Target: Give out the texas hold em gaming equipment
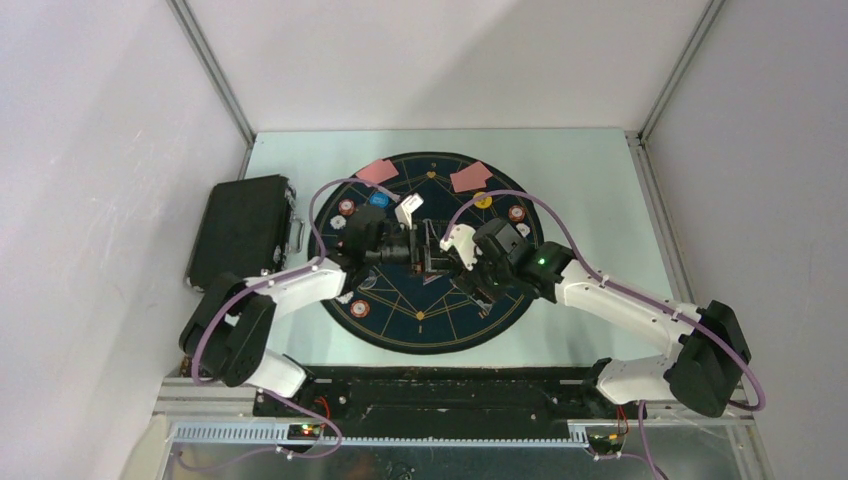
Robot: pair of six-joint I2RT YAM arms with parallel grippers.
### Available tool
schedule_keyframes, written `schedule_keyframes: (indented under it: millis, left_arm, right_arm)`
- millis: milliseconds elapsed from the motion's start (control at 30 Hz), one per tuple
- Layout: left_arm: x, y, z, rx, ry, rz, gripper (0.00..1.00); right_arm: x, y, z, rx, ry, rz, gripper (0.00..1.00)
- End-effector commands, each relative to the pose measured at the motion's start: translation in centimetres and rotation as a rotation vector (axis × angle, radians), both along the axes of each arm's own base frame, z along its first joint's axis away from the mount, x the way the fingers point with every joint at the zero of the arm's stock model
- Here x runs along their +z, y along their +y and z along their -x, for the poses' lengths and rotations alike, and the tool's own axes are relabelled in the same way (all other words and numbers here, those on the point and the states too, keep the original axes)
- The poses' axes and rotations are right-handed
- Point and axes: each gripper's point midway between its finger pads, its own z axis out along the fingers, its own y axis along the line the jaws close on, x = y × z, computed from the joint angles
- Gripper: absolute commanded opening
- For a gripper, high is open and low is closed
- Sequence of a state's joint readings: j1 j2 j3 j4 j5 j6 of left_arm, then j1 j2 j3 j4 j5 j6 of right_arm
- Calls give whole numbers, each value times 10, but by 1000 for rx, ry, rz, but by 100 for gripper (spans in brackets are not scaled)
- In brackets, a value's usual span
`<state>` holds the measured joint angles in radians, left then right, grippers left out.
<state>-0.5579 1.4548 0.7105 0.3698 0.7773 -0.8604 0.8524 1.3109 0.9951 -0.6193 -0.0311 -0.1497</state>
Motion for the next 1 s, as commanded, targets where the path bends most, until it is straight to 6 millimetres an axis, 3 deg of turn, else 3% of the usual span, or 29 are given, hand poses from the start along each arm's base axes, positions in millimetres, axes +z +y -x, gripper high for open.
schedule_keyframes:
  millis: [0,233,433,733,967]
  left_arm:
    - [0,-5,-4,-29,-35,-25,100]
    - [-4,-24,6,-111,-4,8,100]
    - [-7,-30,7,-120,9,2,96]
    - [-20,-24,1,-94,7,-80,63]
    - [-18,-8,-7,-43,-6,-95,53]
  right_arm:
    - [19,13,-6,12,-37,-62,0]
    - [23,16,-8,10,-45,-77,0]
    - [25,18,-7,13,-47,-86,0]
    - [30,16,-7,8,-57,-98,0]
    - [34,15,-8,-1,-71,-101,0]
